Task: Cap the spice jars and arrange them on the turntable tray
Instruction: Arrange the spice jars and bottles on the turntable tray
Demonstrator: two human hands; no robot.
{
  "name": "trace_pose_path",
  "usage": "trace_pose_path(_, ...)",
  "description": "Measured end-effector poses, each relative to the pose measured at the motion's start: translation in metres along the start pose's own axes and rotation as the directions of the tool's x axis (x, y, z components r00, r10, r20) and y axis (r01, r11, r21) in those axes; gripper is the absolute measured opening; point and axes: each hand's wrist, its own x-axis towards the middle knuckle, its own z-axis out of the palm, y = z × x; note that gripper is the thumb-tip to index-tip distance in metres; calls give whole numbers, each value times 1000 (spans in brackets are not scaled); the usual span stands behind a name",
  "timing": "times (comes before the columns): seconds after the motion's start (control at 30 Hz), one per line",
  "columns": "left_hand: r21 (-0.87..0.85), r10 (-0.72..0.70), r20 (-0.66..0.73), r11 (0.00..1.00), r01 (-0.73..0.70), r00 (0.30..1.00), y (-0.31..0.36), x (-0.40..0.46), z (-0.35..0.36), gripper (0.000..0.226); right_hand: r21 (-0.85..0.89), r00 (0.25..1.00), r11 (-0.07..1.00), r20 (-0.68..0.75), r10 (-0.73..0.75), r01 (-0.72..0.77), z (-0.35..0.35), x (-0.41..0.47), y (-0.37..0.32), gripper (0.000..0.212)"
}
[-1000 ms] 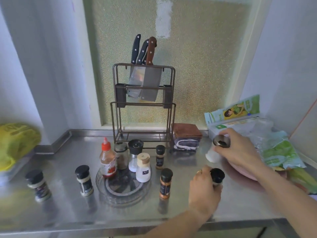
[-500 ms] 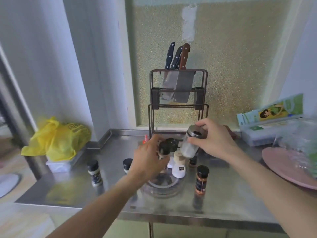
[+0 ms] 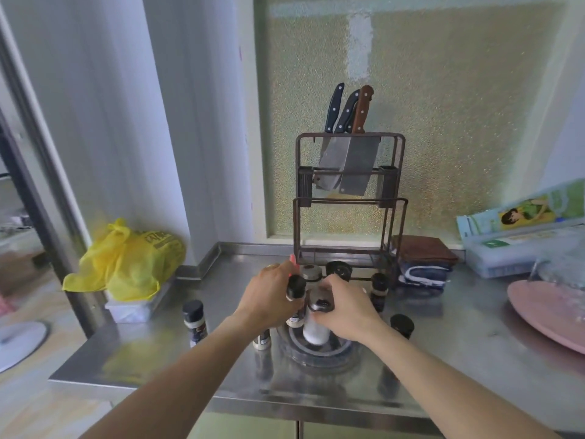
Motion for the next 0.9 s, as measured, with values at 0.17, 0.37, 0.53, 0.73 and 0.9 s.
trace_pose_path(0.17,-1,-21,-75,1000,21,997,-9,1,-11,30,49,1000,999,6,-12,12,25,10,-8,51)
trace_pose_path(0.37,-10,-3,-171,1000,2,985,-14,8,-39,35,120,1000,992,-16,-20,22,48,20,-18,42)
trace_pose_path(0.53,-41,-9,-214,999,0,977,-14,11,-52,42,208,997,978,-79,-8,24,59,22,-18,48)
trace_pose_path(0.73,-41,61,-175,997,-69,983,6,10,-46,38,239,1000,971,-17,-14,17,52,15,0,52)
trace_pose_path(0.9,93,126,-101,989,-117,987,25,11,-28,39,185,999,982,-47,-12,20,38,-11,32,43)
